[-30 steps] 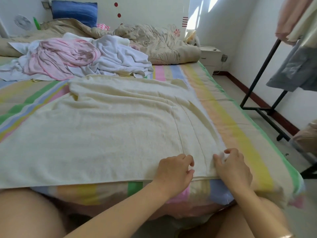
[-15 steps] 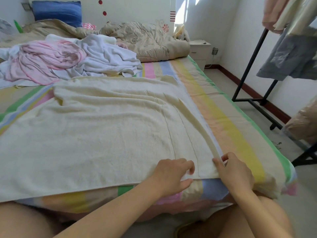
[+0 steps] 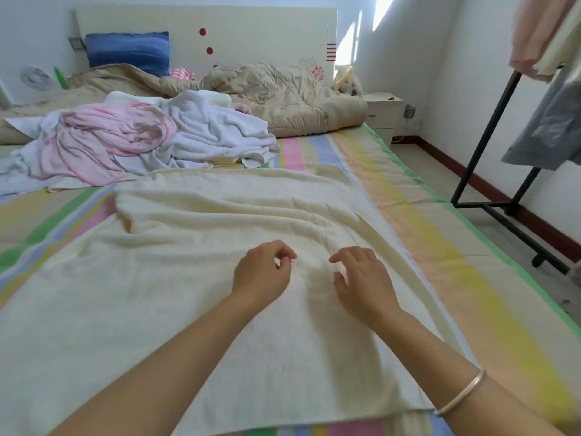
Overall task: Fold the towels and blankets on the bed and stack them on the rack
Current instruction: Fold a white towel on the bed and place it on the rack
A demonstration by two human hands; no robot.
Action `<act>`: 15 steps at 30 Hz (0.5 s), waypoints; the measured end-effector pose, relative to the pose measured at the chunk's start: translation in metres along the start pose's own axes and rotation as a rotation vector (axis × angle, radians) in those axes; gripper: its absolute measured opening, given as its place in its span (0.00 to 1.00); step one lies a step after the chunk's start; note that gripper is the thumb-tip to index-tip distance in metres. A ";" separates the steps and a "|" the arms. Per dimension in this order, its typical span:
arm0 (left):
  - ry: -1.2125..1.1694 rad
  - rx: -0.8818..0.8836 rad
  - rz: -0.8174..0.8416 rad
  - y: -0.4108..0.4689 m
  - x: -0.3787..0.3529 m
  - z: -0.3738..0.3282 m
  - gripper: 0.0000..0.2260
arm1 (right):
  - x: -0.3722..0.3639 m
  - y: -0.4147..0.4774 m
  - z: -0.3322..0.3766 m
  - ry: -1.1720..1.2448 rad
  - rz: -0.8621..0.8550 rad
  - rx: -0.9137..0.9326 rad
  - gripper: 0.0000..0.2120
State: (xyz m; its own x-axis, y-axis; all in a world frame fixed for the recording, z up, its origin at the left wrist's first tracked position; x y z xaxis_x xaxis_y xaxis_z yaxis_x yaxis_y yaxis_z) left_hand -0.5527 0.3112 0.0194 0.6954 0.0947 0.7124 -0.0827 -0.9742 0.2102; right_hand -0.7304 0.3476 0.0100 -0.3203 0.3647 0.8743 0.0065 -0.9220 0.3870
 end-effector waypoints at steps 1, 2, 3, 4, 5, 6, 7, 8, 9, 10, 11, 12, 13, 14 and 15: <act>0.038 0.020 -0.032 0.014 0.013 0.012 0.09 | -0.008 0.017 0.004 -0.002 0.014 0.010 0.15; 0.065 0.034 -0.066 0.030 0.026 0.025 0.09 | -0.014 0.037 0.005 -0.002 0.020 0.007 0.16; 0.088 0.038 -0.102 0.048 0.038 0.038 0.09 | -0.023 0.059 0.004 -0.006 0.018 -0.003 0.17; 0.121 0.034 -0.135 0.074 0.050 0.051 0.09 | -0.030 0.089 0.003 -0.019 -0.003 -0.009 0.17; 0.147 0.037 -0.148 0.082 0.057 0.060 0.09 | -0.028 0.099 -0.001 -0.040 -0.019 -0.029 0.17; 0.175 0.046 -0.174 0.104 0.067 0.072 0.09 | -0.031 0.126 -0.003 -0.041 -0.051 -0.041 0.17; 0.196 0.048 -0.197 0.119 0.073 0.082 0.09 | -0.034 0.144 -0.009 -0.036 -0.072 -0.065 0.17; 0.220 0.058 -0.219 0.136 0.080 0.091 0.09 | -0.039 0.164 -0.014 -0.022 -0.075 -0.097 0.16; 0.236 0.072 -0.242 0.157 0.085 0.103 0.09 | -0.048 0.187 -0.018 0.001 -0.049 -0.138 0.15; 0.248 0.087 -0.253 0.173 0.088 0.112 0.09 | -0.059 0.205 -0.023 0.037 0.014 -0.189 0.13; 0.253 0.095 -0.261 0.187 0.091 0.119 0.09 | -0.073 0.218 -0.027 0.070 0.108 -0.239 0.13; 0.267 0.110 -0.261 0.205 0.093 0.130 0.09 | -0.092 0.234 -0.026 0.089 0.204 -0.266 0.16; 0.276 0.118 -0.251 0.214 0.094 0.135 0.09 | -0.103 0.239 -0.025 0.086 0.284 -0.290 0.21; 0.286 0.133 -0.234 0.226 0.095 0.142 0.09 | -0.114 0.248 -0.022 0.076 0.327 -0.298 0.24; 0.294 0.147 -0.212 0.234 0.095 0.149 0.08 | -0.120 0.254 -0.020 0.070 0.331 -0.313 0.26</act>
State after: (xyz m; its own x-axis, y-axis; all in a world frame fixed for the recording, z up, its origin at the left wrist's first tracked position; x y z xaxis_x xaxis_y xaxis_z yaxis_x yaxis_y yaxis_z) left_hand -0.3992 0.0614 0.0364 0.4503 0.3312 0.8292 0.1590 -0.9436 0.2906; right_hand -0.7091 0.0667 -0.0027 -0.4127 0.0442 0.9098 -0.1634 -0.9862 -0.0261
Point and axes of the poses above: each hand's wrist, its own y-axis towards the middle knuckle, its own x-axis out of the back of the hand, z = x × y, the point moved 9 cm from there along y, towards the middle knuckle, and after that the axes turned 4 degrees about -z, right-handed, at the moved point
